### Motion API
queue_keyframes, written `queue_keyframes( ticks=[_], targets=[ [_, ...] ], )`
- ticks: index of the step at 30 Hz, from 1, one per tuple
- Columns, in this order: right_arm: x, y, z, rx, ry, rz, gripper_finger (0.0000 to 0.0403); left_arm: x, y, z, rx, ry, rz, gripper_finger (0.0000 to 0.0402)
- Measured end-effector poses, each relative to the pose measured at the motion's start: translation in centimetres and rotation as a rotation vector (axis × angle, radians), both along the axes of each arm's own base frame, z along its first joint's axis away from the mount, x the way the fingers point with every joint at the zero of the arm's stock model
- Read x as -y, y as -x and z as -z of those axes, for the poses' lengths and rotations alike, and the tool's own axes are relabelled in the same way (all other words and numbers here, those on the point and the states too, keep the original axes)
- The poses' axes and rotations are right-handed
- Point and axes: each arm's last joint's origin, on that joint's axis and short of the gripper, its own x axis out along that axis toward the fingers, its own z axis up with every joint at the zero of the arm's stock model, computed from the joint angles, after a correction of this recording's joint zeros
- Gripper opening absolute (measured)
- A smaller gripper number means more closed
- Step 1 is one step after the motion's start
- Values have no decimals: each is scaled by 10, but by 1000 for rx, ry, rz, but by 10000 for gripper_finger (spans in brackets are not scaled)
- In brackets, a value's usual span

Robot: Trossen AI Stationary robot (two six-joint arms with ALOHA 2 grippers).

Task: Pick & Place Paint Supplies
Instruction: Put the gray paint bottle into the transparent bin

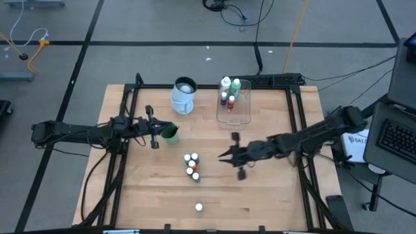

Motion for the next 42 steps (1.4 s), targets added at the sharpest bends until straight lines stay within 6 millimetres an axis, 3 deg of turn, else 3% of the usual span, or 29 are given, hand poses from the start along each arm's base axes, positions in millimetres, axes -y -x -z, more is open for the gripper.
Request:
queue_keyframes(
  ticks=[6, 11, 19, 24, 34, 42],
  targets=[
    [-41, -55, 0, 4, 16, -72, 142, -4, 1, -2, 31, 54, -122, 3],
    [-66, -82, 2, 15, -14, -278, 208, -4, 1, 0, 6, 45, -135, 3],
    [-99, -108, 29, 23, -99, -456, 234, -4, 1, 2, -4, 57, -134, 3],
    [-102, -114, 45, 13, -155, -581, 236, -4, 1, 3, -15, 59, -141, 3],
    [-94, -131, 76, 4, -185, -536, 247, -4, 1, 4, -29, 70, -142, 3],
    [-94, -130, 79, -26, -197, -530, 247, -4, 1, 5, -41, 71, -142, 3]
  ],
)
